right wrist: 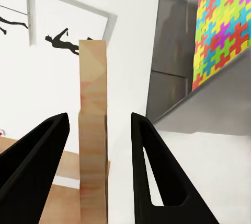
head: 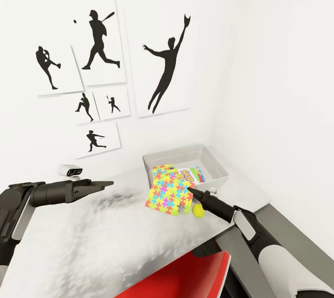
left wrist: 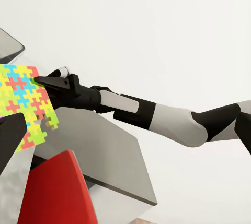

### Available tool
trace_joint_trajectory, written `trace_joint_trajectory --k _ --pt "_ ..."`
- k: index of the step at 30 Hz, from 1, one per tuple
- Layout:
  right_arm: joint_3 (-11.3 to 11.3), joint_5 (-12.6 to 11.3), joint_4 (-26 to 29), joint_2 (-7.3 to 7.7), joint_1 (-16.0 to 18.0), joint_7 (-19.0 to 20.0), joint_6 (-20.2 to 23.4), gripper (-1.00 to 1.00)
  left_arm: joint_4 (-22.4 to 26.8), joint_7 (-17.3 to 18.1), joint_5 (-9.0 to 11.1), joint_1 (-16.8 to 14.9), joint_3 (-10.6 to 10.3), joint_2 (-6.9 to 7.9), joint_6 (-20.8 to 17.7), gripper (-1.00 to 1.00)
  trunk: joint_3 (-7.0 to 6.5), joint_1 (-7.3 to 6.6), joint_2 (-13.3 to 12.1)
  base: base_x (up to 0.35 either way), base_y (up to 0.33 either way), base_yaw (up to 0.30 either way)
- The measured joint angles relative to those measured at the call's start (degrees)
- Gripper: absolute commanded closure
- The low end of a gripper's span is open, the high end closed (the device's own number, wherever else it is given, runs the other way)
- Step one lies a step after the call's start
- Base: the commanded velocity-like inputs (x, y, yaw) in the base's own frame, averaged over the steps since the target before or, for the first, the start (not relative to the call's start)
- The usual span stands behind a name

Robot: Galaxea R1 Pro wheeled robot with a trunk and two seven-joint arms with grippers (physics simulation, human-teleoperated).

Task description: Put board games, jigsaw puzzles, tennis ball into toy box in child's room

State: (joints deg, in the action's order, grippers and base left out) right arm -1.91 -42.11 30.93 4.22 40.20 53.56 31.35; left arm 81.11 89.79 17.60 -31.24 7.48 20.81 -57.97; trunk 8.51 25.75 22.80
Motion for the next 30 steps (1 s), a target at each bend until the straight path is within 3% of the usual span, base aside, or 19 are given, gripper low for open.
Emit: trace_joint_trajectory --k 30 --pt "0.2 0.0 0.0 0.04 0.0 0.8 0.1 1.00 0.0 0.0 0.0 0.0 -0.1 0.00 0.0 -1.00 0.00 0.00 0.0 0.000 0.000 0.000"
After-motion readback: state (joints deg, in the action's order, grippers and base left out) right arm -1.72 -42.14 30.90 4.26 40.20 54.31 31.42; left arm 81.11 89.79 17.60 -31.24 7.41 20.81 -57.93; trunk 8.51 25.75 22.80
